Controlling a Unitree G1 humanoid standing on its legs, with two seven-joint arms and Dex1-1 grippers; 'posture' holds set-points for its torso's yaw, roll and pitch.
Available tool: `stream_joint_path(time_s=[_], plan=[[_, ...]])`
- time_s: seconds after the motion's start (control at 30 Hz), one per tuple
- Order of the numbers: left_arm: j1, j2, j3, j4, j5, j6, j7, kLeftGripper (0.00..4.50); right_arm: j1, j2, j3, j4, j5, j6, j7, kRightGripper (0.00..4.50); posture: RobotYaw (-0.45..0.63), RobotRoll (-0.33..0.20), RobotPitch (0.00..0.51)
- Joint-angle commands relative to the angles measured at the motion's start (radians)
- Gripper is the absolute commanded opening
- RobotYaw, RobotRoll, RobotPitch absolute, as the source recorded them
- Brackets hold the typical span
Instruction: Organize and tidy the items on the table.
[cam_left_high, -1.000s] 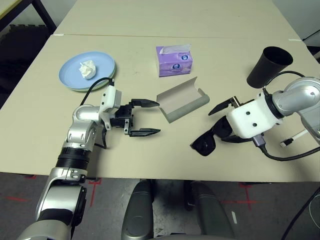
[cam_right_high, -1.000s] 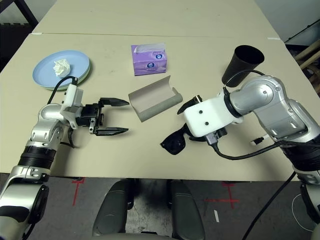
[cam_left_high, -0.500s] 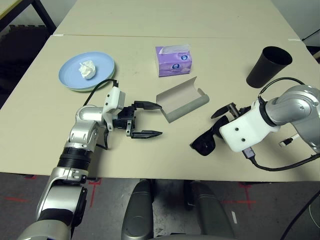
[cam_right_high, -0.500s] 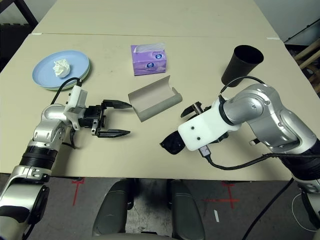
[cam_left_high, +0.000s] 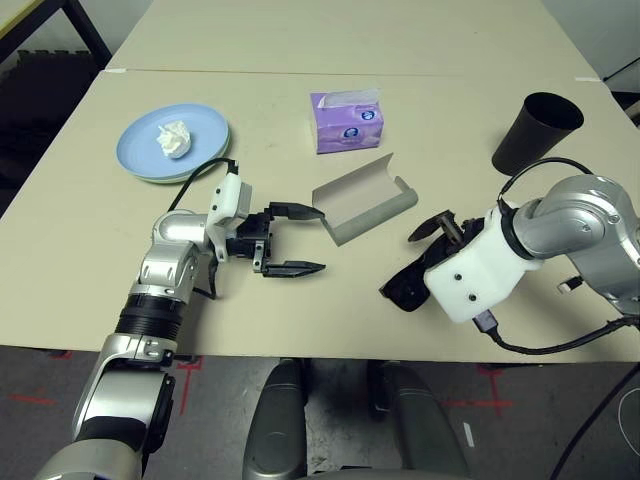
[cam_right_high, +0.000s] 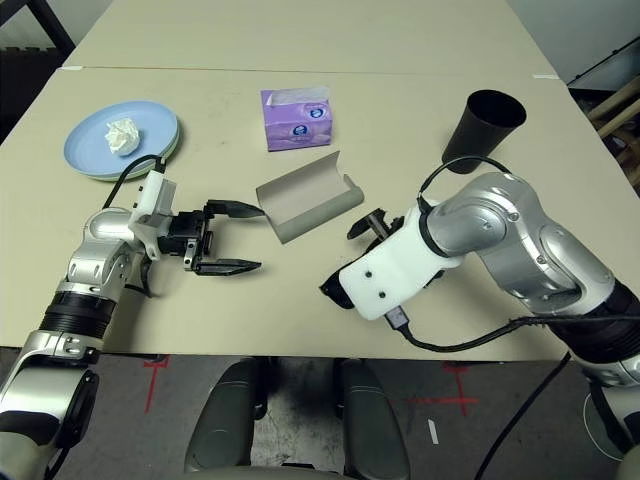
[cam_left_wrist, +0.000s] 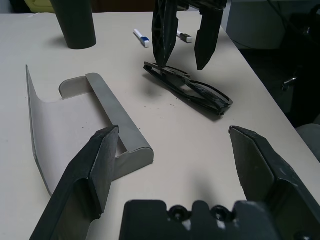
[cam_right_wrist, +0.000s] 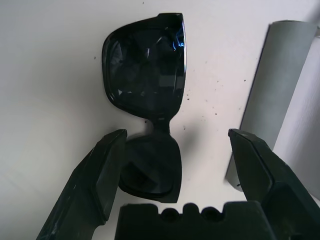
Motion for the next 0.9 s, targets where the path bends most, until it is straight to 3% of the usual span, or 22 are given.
stream_joint_path(time_s=[0.03,0.63,0.9], plan=[[0.009,-0.001,-0.015,-0.017,0.001,-0.001,-0.003,4.47,-0.001,0.008,0.024,0.037,-0.02,-0.053,-0.004,4.5,0.14,0.0,0.236],[0.024,0.006,-0.012,-0.022,0.005,-0.009,0.007,4.47,-0.002,0.073,0.038,0.081,-0.069,-0.087,-0.002,4.5,0.15,0.0,0.236],[0.027,0.006,-0.012,-0.029,0.003,-0.006,0.011,4.47,-0.06,0.16,0.086,0.001,-0.117,0.029,0.058,4.5,0.16,0.0,0.236]])
